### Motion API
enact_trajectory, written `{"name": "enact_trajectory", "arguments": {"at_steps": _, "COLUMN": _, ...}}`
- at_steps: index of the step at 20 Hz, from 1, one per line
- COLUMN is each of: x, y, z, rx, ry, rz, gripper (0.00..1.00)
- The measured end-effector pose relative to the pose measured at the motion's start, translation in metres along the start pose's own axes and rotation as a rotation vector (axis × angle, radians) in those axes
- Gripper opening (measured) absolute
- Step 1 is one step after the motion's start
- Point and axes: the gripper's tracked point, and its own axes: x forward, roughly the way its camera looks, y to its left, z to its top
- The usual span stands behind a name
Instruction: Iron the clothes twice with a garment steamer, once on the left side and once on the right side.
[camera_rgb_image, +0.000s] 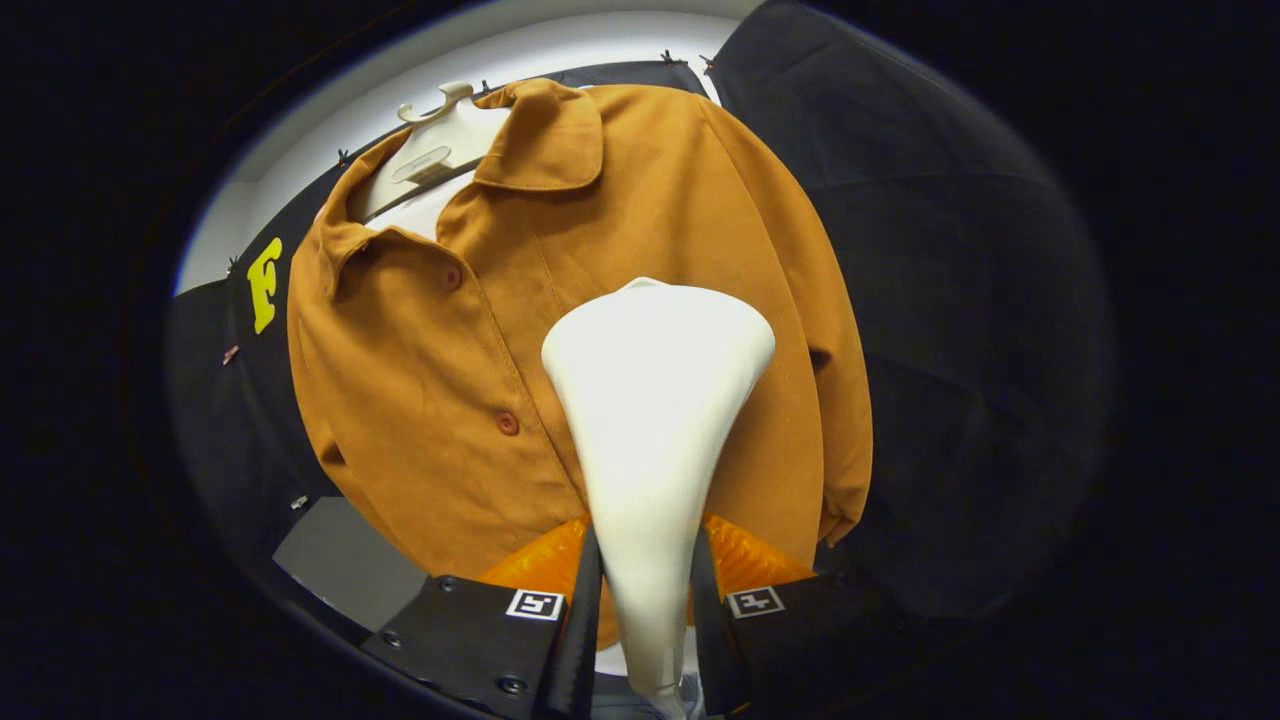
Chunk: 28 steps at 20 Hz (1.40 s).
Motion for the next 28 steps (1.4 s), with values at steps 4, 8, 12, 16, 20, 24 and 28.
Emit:
{"name": "enact_trajectory", "arguments": {"at_steps": 4, "x": 0.016, "y": -0.006, "z": -0.024, "rx": 0.008, "ry": 0.047, "rz": -0.015, "gripper": 0.45}}
{"name": "enact_trajectory", "arguments": {"at_steps": 8, "x": 0.017, "y": -0.016, "z": -0.046, "rx": 0.015, "ry": 0.087, "rz": -0.039, "gripper": 0.45}}
{"name": "enact_trajectory", "arguments": {"at_steps": 12, "x": 0.019, "y": -0.026, "z": -0.072, "rx": 0.031, "ry": 0.14, "rz": -0.062, "gripper": 0.45}}
{"name": "enact_trajectory", "arguments": {"at_steps": 16, "x": 0.02, "y": -0.036, "z": -0.097, "rx": 0.03, "ry": 0.204, "rz": -0.097, "gripper": 0.45}}
{"name": "enact_trajectory", "arguments": {"at_steps": 20, "x": 0.021, "y": -0.043, "z": -0.119, "rx": 0.052, "ry": 0.25, "rz": -0.126, "gripper": 0.45}}
{"name": "enact_trajectory", "arguments": {"at_steps": 24, "x": 0.017, "y": -0.049, "z": -0.135, "rx": 0.084, "ry": 0.295, "rz": -0.161, "gripper": 0.45}}
{"name": "enact_trajectory", "arguments": {"at_steps": 28, "x": 0.005, "y": -0.048, "z": -0.141, "rx": 0.1, "ry": 0.293, "rz": -0.207, "gripper": 0.45}}
